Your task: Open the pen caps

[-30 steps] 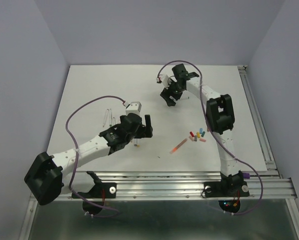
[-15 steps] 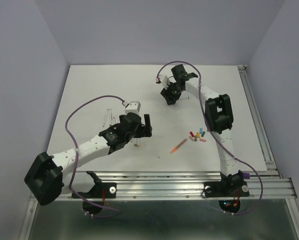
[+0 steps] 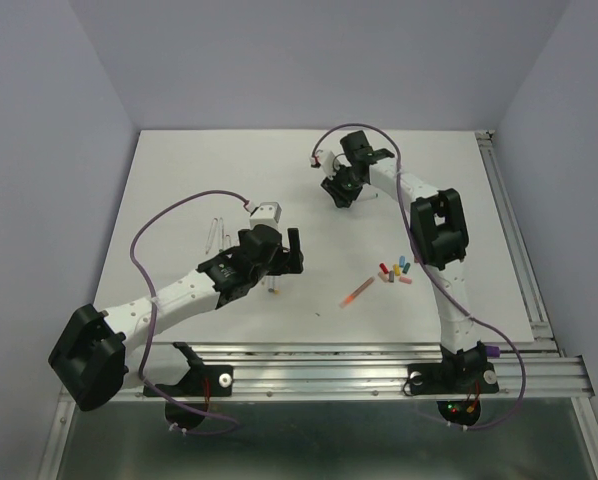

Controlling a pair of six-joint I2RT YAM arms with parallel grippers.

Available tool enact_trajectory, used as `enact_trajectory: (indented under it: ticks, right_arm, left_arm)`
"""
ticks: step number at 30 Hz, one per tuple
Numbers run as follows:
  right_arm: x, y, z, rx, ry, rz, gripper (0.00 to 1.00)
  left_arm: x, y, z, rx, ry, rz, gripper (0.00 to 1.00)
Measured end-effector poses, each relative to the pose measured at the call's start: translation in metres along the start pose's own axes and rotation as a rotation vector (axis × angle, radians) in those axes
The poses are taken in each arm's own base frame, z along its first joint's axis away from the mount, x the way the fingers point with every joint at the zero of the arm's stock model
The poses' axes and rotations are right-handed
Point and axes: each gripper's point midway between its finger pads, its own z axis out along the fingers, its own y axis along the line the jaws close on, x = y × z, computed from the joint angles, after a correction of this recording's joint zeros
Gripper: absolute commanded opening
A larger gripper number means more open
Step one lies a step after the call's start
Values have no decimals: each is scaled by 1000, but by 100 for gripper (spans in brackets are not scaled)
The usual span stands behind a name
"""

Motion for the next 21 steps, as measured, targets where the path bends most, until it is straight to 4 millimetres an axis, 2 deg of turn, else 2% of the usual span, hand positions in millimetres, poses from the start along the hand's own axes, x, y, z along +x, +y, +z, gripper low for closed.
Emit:
enact_trajectory:
  ticks: [3, 7, 12, 16, 21]
  right_arm:
    - [1, -5, -1, 29, 4, -6, 49]
    - [5, -13, -4, 74, 20, -31, 49]
    - [8, -20, -7, 90, 33, -80, 44]
    - [10, -20, -8, 84, 37, -98, 45]
    - [10, -21, -8, 84, 38, -108, 42]
  left_arm:
    - [1, 0, 0, -2, 2, 1, 99]
    - [3, 2, -1, -7, 10, 4, 99]
    - [5, 4, -1, -14, 19, 5, 99]
    - [5, 4, -1, -18, 20, 4, 99]
    - [4, 4, -2, -22, 23, 6, 99]
